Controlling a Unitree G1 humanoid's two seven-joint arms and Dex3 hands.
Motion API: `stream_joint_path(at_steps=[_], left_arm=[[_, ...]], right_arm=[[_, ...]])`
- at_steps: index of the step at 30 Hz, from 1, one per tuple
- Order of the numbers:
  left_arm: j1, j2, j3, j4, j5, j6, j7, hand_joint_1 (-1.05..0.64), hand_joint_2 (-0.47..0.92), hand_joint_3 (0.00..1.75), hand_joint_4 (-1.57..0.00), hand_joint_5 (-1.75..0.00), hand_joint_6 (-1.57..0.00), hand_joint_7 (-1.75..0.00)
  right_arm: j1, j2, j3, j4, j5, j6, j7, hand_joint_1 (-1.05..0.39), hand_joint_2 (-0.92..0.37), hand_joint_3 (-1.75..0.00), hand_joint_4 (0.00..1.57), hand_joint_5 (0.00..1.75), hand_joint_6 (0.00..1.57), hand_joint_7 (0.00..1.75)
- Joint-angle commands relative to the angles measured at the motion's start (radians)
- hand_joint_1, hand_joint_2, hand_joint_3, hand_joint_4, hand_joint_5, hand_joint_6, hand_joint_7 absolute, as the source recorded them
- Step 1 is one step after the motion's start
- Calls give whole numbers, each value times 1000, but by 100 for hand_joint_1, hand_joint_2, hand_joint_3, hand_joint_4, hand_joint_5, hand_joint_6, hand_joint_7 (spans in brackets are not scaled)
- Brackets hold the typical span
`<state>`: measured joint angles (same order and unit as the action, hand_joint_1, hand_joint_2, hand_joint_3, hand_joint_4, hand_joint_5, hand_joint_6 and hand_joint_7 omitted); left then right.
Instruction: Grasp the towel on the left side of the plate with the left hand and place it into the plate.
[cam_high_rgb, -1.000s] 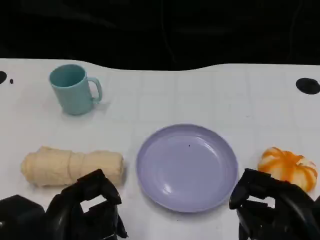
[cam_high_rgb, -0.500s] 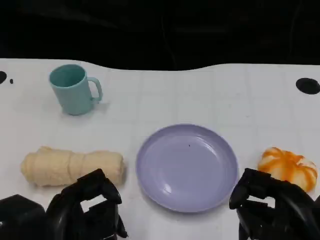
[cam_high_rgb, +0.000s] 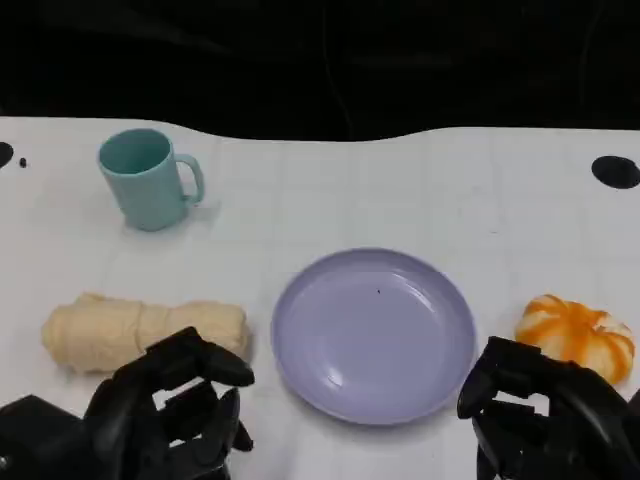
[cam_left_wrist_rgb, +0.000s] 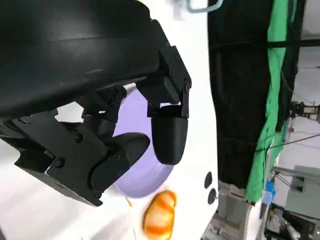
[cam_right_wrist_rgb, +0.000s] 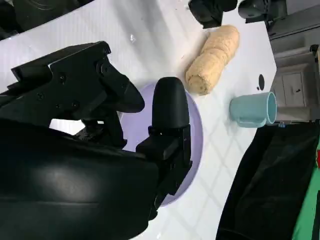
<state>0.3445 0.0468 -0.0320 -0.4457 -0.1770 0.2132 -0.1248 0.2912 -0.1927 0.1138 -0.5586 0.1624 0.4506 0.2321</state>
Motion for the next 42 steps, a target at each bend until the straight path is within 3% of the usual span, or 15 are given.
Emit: stream_joint_path(at_steps=[1,6,9,12,18,26,33,42], left_arm=[[-8,28,3,35,93,-108,15,-19,72,68,-61,-112,-65,-64],[-25,49,5,82,196,-216,32,-20,90,27,-55,-78,-63,-23],[-37,84,-1,84,303,-249,52,-29,92,17,-46,-68,-55,-12],[-53,170,-21,43,484,-234,41,-31,92,13,-36,-61,-46,-5],[-92,258,-56,-26,738,-166,12,-33,92,7,-26,-51,-41,-1],[-203,344,-128,-31,1082,-83,-73,-50,89,1,-19,-41,-30,0],[-312,343,-209,57,1289,-3,-172,-55,85,0,-17,-37,-25,-1],[-455,345,-261,260,1326,34,-262,-47,82,0,-25,-24,-28,-1]], right_arm=[[3,-7,-1,-11,-6,-1,-3,-5,-67,-107,72,175,56,162],[8,-3,7,-18,-6,0,-6,-6,-67,-107,73,175,56,162],[11,-1,12,-25,-5,4,-8,-6,-67,-107,73,175,56,162],[10,-2,13,-26,-3,6,-8,-6,-67,-107,73,175,56,162],[-4,-1,13,-15,-3,15,-10,-5,-67,-108,73,175,56,163],[-5,1,19,-22,-8,21,-19,-5,-65,-109,73,175,57,163],[-1,-2,23,-41,-7,40,-21,-5,-66,-107,72,175,56,162],[12,-7,24,-57,-9,36,-18,-6,-67,-107,72,175,56,162]])
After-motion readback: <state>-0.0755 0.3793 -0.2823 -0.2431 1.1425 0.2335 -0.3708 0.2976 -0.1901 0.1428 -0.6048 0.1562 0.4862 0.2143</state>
